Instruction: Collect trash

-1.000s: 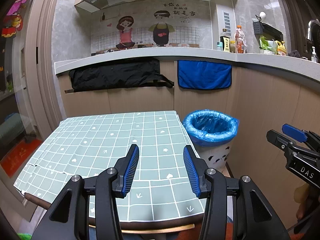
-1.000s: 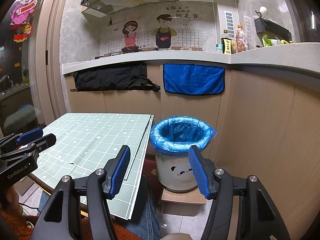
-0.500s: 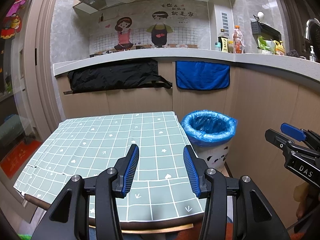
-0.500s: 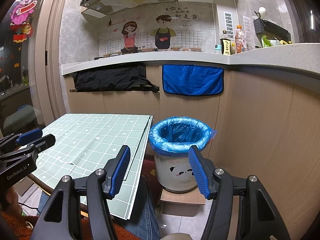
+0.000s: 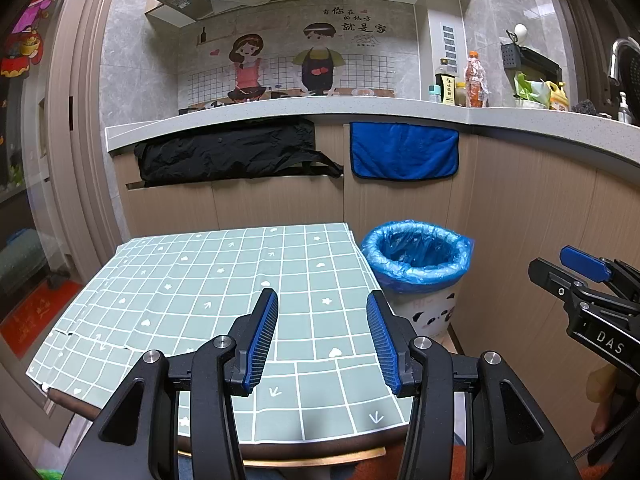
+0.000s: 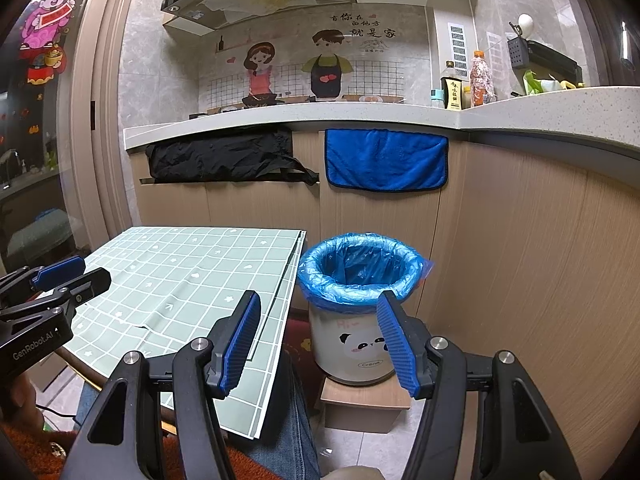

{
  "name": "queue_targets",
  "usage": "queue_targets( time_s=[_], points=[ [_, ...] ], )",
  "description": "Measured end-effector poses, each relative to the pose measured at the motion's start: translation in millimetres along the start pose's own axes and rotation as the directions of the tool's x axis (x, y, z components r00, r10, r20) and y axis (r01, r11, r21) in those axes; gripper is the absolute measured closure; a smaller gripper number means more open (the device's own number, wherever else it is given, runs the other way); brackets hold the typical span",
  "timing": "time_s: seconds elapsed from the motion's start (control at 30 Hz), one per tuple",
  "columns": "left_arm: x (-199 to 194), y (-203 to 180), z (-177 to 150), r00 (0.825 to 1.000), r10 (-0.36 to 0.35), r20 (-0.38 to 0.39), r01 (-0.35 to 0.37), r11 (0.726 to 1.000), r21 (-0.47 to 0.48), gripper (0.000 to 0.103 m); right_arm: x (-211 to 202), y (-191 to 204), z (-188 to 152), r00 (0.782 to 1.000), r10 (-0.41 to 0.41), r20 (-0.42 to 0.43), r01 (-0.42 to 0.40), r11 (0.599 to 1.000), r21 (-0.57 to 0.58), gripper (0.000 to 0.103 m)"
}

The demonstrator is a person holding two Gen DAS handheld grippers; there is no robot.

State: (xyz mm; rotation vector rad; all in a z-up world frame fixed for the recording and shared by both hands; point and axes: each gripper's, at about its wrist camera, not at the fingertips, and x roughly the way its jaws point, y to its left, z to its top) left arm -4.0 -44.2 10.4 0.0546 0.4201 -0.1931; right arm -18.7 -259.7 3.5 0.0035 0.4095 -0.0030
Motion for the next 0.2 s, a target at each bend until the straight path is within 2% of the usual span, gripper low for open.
queue_targets(
  time_s=[0.2],
  points=[
    [0.4,0.8,0.4,1.000,-0.002,-0.001,0.002,1.000,0.001,0.056,-0.5,-0.2,0.4,1.000,0.001,-0.002,-0.001,1.000,0.000,0.046]
  ],
)
